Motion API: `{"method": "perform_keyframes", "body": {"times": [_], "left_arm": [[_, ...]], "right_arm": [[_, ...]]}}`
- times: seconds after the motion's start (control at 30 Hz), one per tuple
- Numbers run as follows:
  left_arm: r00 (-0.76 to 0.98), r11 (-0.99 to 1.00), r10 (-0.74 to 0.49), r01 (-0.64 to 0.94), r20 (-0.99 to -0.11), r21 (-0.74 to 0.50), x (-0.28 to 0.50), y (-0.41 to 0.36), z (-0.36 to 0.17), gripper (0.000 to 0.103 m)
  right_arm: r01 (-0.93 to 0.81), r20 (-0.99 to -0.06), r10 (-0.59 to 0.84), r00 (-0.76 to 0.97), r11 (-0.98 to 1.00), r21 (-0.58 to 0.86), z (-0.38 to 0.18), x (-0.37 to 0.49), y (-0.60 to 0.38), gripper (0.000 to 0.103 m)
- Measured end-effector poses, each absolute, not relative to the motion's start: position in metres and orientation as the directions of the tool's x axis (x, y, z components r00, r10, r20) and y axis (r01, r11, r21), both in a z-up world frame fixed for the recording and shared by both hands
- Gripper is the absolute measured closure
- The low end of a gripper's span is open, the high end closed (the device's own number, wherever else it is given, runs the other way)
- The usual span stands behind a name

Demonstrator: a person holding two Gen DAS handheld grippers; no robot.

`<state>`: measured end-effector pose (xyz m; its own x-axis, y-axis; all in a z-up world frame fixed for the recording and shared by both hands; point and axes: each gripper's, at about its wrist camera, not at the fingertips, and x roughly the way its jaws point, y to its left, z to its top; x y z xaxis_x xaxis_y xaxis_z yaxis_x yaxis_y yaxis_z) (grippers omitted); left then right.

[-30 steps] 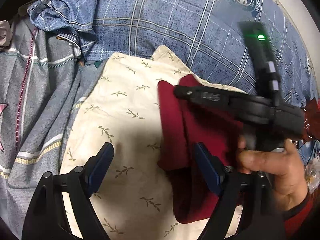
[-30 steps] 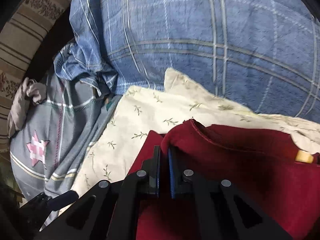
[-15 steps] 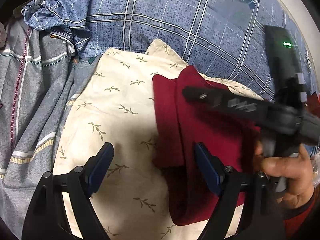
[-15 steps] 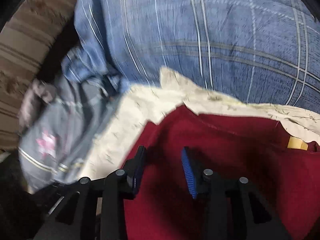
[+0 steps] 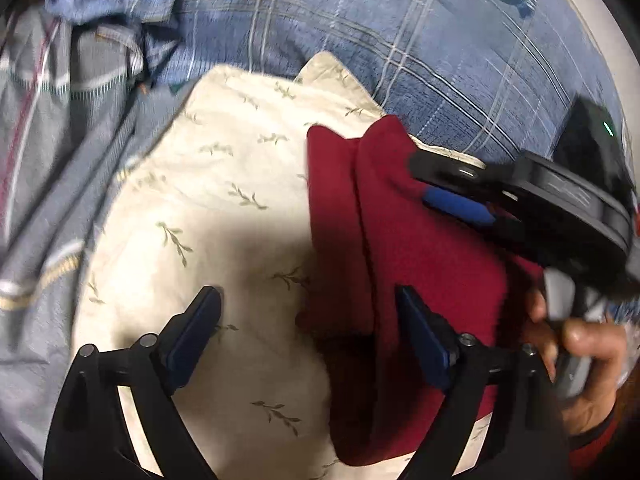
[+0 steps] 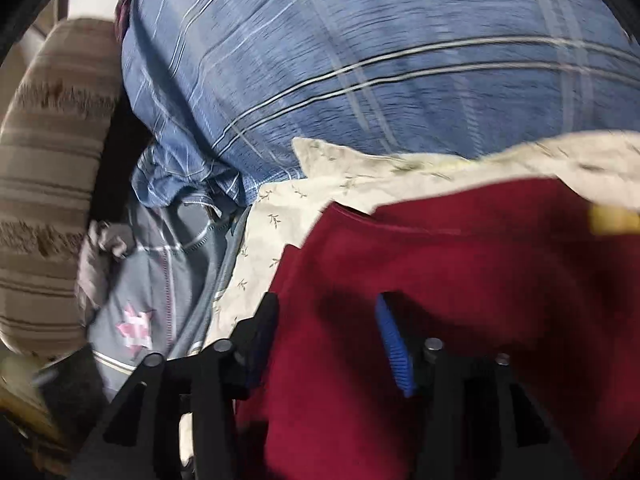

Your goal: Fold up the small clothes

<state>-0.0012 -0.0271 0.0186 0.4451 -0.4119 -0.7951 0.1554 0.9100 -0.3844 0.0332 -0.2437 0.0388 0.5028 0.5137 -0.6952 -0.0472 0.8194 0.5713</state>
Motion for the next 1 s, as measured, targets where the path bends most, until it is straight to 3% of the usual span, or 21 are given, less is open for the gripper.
{"method": "perform_keyframes", "body": {"times": [0.1,0.23,0.3,0.33,0.37,0.4,0.57,0.77,1.0], "left_arm": [[0.451,0.878,-0.461,0.103,-0.765,-0.468,0.001,-0.022,0.013,0.002],[0.475,0.846,-0.511,0.132,-0.716,-0.516,-0.006,-0.029,0.012,0.001],[0.467,0.834,-0.539,0.178,-0.701,-0.523,-0.006,-0.037,0.013,0.008],[0.458,0.822,-0.562,0.216,-0.689,-0.528,-0.008,-0.042,0.015,0.026],[0.434,0.812,-0.581,0.246,-0.689,-0.529,-0.009,-0.049,0.015,0.034],[0.441,0.817,-0.574,0.252,-0.690,-0.519,-0.009,-0.051,0.016,0.034],[0.453,0.762,-0.635,0.232,-0.626,-0.605,-0.008,-0.036,0.022,0.064],[0.486,0.754,-0.651,0.325,-0.583,-0.571,-0.019,-0.046,0.039,0.070],[0.529,0.783,-0.622,0.432,-0.577,-0.447,-0.036,-0.070,0.055,0.074]], "right_arm": [[-0.070,-0.704,0.505,0.498,0.834,0.548,0.052,0.028,-0.241,0.031],[-0.104,-0.721,0.497,0.482,0.850,0.516,0.064,0.031,-0.227,0.026],[-0.112,-0.740,0.480,0.471,0.865,0.490,0.065,0.033,-0.219,0.025],[-0.115,-0.750,0.474,0.460,0.870,0.480,0.065,0.036,-0.215,0.025],[-0.116,-0.760,0.471,0.447,0.874,0.473,0.065,0.038,-0.212,0.025],[-0.117,-0.766,0.470,0.438,0.875,0.470,0.064,0.039,-0.210,0.025],[-0.111,-0.809,0.446,0.384,0.892,0.439,0.066,0.055,-0.206,0.021],[-0.098,-0.835,0.467,0.289,0.883,0.460,0.062,0.072,-0.200,0.017],[-0.229,-0.921,0.339,0.192,0.928,0.294,0.050,0.080,-0.161,0.009]]}}
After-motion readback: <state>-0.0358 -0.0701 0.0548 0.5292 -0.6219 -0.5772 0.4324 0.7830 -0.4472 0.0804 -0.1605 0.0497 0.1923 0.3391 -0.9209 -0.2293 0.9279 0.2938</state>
